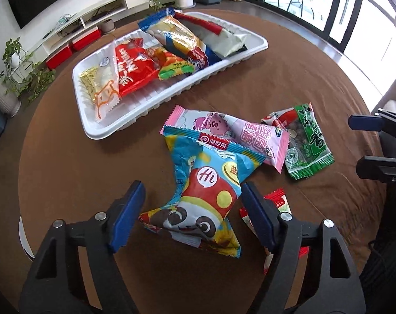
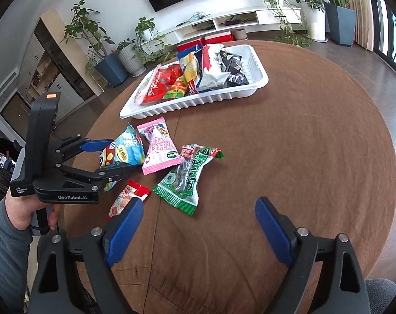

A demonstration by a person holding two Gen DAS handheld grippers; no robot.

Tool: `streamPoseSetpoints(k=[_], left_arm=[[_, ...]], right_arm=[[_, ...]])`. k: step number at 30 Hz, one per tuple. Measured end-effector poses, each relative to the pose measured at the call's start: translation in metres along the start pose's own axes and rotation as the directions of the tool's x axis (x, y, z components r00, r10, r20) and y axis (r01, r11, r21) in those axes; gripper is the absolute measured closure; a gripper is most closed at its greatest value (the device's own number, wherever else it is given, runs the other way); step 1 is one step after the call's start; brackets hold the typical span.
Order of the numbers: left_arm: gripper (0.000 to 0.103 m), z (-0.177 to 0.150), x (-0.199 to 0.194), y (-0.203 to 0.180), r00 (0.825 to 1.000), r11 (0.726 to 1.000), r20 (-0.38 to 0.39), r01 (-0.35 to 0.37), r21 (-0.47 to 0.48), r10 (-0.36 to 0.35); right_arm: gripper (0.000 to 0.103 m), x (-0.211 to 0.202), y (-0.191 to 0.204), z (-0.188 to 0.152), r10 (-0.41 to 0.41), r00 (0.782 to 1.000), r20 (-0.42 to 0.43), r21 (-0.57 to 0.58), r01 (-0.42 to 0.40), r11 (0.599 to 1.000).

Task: Organize snacks
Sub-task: 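Grasp the blue Hi snack bag with the left tool while the right tool grasps the green candy packet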

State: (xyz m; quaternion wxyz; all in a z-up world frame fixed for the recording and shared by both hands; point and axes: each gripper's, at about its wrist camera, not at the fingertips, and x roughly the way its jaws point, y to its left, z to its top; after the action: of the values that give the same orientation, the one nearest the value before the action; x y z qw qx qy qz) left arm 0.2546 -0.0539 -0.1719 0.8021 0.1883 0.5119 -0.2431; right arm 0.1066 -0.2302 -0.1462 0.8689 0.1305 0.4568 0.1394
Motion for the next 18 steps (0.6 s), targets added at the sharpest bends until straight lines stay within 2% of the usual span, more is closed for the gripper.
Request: streamPoseSetpoints(k=[5,7,9,14,18], left_arm=[[0.047,0.006,0.01,0.004,0.999,0.999,-0.026,0.033,-0.008,-0.033],[0.05,0.008,0.012,0.005,0.999,0.999,-0.026,0.044,-0.012,-0.044],[0.06,0.01,0.014,0.006,0.999,0.999,-0.026,0.042,-0.014,-0.043],[0.065,0.004,0.012,0.007,0.998,0.997,-0.004,0.058,-0.045,-0.059],[0.068,0.001,0.009,0.011,0.997,0.995,0.017,0.072,-0.067,-0.071]], right_arm=[[0.013,0.006,0.004,0.004,-0.006,1.0,-0.013,-0.018,0.006,1.0],[0.013,0.009,0.006,0.006,-0.011,1.0,-0.022,-0.023,0.011,1.0],[0.015,0.013,0.008,0.008,-0.017,0.999,-0.028,-0.033,0.016,0.999],[0.023,0.026,0.016,0.014,-0.038,0.998,-0.049,-0.065,0.035,0.997],[0.03,0.04,0.013,0.017,-0.037,0.995,-0.087,-0.044,0.034,0.998]])
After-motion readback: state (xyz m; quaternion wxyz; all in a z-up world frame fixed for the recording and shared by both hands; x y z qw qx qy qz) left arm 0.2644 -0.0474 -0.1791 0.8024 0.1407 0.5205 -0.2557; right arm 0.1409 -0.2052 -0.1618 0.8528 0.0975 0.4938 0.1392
